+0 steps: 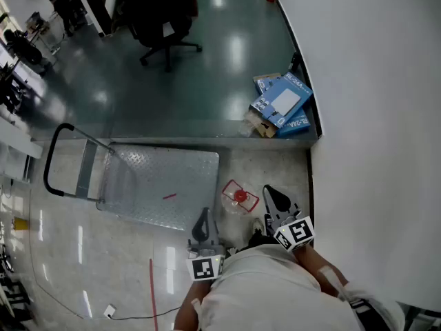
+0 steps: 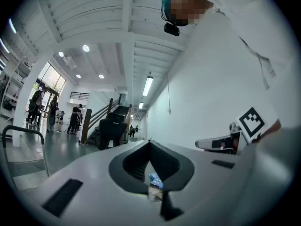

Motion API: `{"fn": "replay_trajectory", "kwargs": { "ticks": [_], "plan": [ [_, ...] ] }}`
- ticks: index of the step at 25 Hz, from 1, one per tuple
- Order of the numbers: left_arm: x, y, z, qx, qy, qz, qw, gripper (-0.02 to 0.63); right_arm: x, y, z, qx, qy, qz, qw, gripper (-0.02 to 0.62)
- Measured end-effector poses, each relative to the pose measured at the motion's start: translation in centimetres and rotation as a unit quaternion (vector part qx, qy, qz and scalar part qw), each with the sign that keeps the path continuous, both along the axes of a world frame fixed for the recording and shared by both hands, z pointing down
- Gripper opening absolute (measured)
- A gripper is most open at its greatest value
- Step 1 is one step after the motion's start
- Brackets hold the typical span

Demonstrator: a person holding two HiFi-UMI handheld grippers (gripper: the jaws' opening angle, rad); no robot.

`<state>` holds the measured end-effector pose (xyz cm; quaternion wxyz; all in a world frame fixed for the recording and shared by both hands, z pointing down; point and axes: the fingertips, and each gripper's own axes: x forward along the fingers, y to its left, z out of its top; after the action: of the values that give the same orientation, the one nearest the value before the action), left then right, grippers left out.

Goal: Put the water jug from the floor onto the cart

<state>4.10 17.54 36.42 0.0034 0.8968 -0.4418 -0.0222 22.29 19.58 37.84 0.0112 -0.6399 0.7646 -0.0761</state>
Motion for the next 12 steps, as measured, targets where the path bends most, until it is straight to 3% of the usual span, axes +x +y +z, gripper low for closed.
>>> {"fn": "replay_trajectory", "kwargs": {
  "ticks": [12],
  "plan": [
    [0.22,-0.64,0.1,-0.007,0.002,0.001,1.0,0.003,0.32,-0.87,0.5,-0.004,-0.006,0.002,1.0,0.012]
  ]
}}
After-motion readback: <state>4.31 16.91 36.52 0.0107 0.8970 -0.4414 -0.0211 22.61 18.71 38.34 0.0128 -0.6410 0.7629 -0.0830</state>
